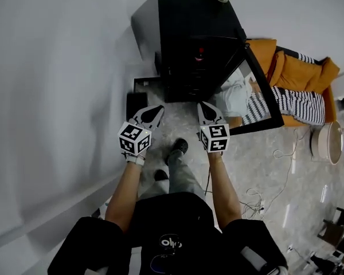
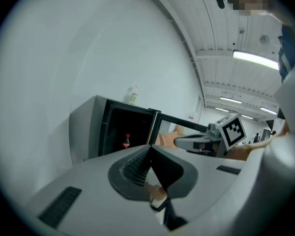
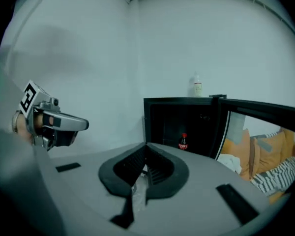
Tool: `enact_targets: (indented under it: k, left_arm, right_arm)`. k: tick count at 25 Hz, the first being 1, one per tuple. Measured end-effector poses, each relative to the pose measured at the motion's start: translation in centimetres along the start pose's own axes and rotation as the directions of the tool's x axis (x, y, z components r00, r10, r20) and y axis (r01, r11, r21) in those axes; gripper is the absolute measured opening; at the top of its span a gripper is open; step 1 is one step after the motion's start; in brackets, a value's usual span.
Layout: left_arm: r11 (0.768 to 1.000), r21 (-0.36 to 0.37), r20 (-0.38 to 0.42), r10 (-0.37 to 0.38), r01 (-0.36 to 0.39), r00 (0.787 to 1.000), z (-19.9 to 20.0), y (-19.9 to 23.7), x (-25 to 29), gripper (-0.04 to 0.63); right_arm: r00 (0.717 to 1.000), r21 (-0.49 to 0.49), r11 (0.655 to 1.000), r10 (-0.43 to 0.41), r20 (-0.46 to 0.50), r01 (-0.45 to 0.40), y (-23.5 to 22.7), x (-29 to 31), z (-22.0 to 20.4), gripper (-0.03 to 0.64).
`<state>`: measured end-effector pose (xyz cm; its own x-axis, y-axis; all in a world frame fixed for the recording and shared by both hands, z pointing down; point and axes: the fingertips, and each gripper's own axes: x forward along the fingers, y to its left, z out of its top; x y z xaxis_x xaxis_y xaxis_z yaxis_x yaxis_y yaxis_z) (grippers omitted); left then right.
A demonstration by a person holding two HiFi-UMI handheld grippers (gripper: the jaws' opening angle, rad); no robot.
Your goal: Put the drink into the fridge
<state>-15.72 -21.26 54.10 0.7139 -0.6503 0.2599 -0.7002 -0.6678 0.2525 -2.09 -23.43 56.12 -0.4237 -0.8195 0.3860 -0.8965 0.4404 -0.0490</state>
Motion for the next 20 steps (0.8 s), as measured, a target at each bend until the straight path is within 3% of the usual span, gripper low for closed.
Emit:
enact_targets:
  k: [10,20]
  left_arm:
    - [0.998,0.058,0.096,-0.036,0.031,0.995,3.5,-7.3,-8.6,0.006]
    - [0.997,0.069,0.088,-0.025,0.019,0.996,1.7,-10.8,-13.6,0.006]
  right_arm:
    - [0.999,-0.060,0.997,0.054,-0.001,-0.054,9.0,-11.0,1.1,0.008]
    - [0.997,-0.047,0.996,0.073,0.005,-0.073,11.3,-16.4,0.8,0.008]
